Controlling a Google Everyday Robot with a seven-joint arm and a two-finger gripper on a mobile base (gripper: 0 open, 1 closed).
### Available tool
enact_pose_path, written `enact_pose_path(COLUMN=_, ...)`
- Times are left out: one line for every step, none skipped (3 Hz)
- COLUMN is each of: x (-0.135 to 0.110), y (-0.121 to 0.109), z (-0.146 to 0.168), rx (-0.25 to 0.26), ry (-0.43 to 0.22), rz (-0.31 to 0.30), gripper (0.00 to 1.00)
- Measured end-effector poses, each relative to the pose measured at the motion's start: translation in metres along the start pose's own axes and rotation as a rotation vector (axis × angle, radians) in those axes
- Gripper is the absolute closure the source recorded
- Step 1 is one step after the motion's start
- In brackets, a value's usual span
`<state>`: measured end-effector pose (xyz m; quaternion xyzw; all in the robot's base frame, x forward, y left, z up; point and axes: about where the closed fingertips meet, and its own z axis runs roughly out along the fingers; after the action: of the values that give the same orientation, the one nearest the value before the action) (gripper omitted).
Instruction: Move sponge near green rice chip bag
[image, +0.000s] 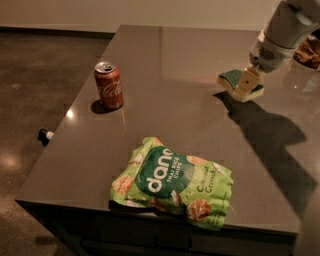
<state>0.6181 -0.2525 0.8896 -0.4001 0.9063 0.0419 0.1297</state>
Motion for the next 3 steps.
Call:
enact_pose_path(x=0.032, y=0.025, z=-0.014, rx=-0.045, ry=-0.026, rz=-0.044, gripper=1.0)
enact_pose_path(x=0.061, y=0.057, z=-0.021, rx=-0.101, ry=-0.045, rz=-0.111, gripper=1.0)
enact_pose_path(x=0.08, y=0.092, z=-0.025, rx=-0.163, ry=-0.062, rz=-0.225, gripper=1.0)
